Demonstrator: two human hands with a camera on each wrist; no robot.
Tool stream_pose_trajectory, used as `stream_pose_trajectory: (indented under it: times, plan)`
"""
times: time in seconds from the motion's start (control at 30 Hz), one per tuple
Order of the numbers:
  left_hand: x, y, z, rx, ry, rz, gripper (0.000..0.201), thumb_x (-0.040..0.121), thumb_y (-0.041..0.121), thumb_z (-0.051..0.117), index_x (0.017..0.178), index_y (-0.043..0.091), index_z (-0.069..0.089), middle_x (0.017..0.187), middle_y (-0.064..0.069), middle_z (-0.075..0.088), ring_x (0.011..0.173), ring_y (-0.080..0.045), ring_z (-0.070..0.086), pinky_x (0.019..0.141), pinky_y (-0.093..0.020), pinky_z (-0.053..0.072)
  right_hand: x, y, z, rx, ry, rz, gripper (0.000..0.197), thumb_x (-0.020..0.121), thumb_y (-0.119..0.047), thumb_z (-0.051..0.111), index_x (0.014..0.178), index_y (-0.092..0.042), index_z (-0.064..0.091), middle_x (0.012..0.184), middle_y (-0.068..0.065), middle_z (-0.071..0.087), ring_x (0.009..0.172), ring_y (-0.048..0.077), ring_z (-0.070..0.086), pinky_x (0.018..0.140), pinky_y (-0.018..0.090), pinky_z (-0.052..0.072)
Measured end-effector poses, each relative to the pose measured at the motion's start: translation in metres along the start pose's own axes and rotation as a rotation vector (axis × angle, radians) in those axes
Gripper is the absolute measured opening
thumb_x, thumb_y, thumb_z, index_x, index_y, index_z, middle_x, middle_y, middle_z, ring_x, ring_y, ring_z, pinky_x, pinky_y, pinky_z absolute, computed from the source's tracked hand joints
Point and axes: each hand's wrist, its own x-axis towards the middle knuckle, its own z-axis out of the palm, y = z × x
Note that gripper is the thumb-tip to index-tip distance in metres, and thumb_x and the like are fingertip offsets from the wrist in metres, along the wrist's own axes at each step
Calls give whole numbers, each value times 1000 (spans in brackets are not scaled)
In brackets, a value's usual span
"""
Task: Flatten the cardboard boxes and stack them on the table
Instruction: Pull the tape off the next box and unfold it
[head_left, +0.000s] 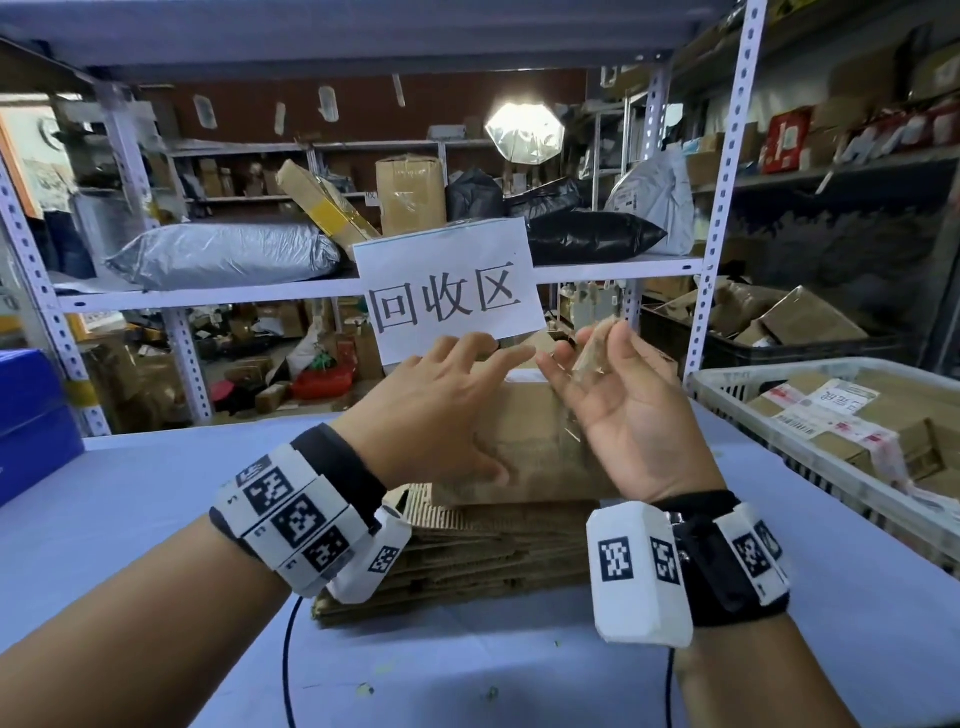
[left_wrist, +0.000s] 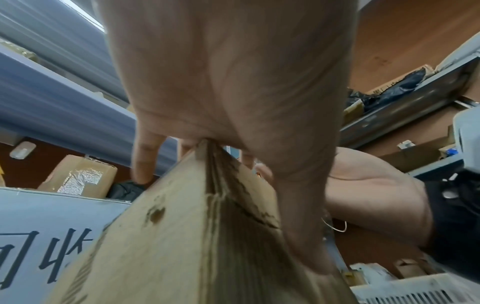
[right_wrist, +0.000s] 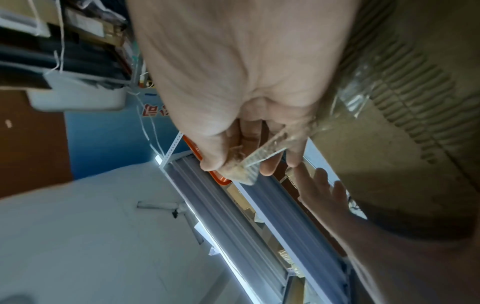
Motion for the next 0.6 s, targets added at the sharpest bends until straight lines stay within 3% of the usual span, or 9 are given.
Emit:
stream_pose_trajectory:
  times: [0.1, 0.17, 0.23, 0.37, 0.47, 0.53, 0.6]
  plan:
    - [1, -8, 0, -77, -78, -70, 92, 76, 60, 77, 152, 40, 29, 145, 3, 42, 126, -23, 44, 99, -44, 50, -3, -2, -4, -394, 17, -87, 17, 87, -28, 68, 90, -11, 67, 84, 8, 63, 91, 26, 57, 102, 41, 51]
    - [3, -17, 1, -177, -98, -99, 76, 82, 54, 76, 148, 38, 41, 138, 4, 49, 120, -22, 49, 99, -42, 49, -2, -1, -8, -733, 73, -175, 12, 84, -27, 74, 92, -19, 69, 84, -7, 70, 86, 11, 63, 85, 25, 55]
    - [7, -25, 4, -274, -102, -136, 68, 85, 49, 76, 145, 36, 48, 133, 5, 51, 113, -19, 52, 94, -36, 48, 0, 1, -13, -996, 96, -230, 10, 86, -21, 77, 90, -27, 70, 83, -12, 71, 81, 6, 64, 73, 20, 53]
    - [16, -42, 10, -402, -62, -208, 61, 84, 45, 78, 140, 34, 56, 122, 8, 57, 105, -15, 54, 79, -25, 42, 1, 7, -21, -1381, 92, -322, 15, 84, -25, 78, 92, -31, 67, 89, -17, 64, 87, 7, 57, 76, 29, 46]
    - [22, -50, 10, -436, 9, -228, 56, 82, 44, 80, 134, 31, 63, 109, 13, 63, 96, -10, 59, 68, -14, 40, 0, 11, -27, -1555, 15, -346, 37, 78, -34, 81, 112, -28, 66, 105, -20, 59, 106, 10, 51, 89, 31, 44]
    - [23, -51, 10, -465, 32, -247, 54, 80, 42, 83, 130, 32, 66, 100, 22, 62, 90, 0, 58, 64, -9, 39, 0, 14, -31, -1669, -2, -330, 52, 72, -42, 83, 118, -28, 62, 111, -17, 54, 111, 11, 47, 94, 34, 42]
    - [24, -49, 12, -467, 52, -250, 53, 78, 41, 84, 128, 33, 68, 91, 28, 59, 84, 10, 55, 57, -3, 40, 1, 18, -32, -1783, 2, -313, 56, 66, -49, 84, 113, -33, 57, 111, -15, 50, 109, 11, 43, 93, 35, 40]
